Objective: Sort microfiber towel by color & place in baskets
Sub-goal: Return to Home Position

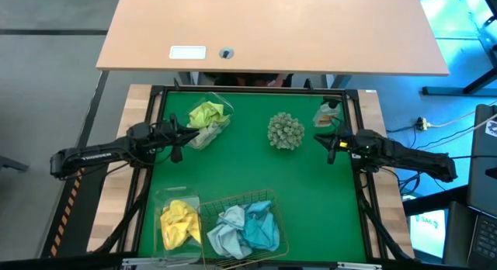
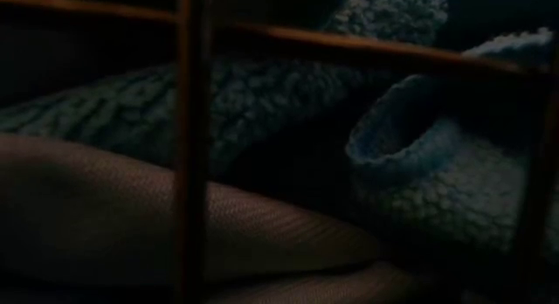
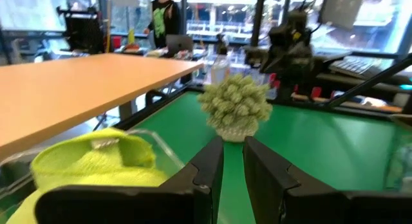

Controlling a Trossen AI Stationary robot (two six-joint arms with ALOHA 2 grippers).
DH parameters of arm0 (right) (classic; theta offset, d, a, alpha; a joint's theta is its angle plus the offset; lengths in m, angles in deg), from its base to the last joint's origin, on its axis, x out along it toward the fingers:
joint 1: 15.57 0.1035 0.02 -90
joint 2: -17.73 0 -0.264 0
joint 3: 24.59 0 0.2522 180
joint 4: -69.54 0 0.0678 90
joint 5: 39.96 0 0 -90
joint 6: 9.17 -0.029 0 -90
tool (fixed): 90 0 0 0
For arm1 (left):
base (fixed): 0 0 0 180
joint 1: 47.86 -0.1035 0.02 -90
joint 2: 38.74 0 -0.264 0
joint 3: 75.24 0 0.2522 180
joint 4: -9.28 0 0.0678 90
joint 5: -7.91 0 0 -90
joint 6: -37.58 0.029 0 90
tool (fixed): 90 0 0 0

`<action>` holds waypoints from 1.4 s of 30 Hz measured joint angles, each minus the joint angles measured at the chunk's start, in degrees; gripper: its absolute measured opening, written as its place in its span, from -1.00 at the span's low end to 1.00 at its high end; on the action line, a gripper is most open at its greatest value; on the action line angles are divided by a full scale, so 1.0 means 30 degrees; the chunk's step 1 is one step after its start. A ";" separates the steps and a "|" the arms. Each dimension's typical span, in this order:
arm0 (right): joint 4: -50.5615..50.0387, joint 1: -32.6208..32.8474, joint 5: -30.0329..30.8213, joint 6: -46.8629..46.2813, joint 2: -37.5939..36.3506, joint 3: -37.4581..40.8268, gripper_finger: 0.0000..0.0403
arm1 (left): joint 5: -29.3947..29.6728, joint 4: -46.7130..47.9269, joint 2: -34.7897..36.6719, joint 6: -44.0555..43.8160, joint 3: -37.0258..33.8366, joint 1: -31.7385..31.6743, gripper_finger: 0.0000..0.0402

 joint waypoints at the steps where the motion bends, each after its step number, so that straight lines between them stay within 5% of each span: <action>1: -0.0133 -0.0003 -0.0001 0.0091 0.0000 0.0092 -0.78 | 0.0000 0.0000 0.0238 0.0000 0.0000 0.0199 -0.72; 5: 0.0213 0.0000 -0.0040 0.0193 0.0027 0.0593 -0.97 | 0.0000 -0.0034 0.1003 -0.0001 0.0000 0.0943 -0.72; 24: 0.0397 -0.0006 -0.0317 0.0584 0.0131 0.0646 -0.93 | 0.0000 -0.0008 0.3014 0.0001 0.0000 0.4540 -0.72; 35: 0.0361 0.0015 -0.0317 0.0562 0.0024 0.0639 -0.93 | 0.0189 0.0049 0.3458 -0.0006 0.0000 0.4753 -0.72; 42: 0.0378 0.0015 -0.0320 0.0544 -0.2100 0.0639 -0.93 | 0.0197 0.0043 0.3451 0.0000 0.0000 0.4994 -0.72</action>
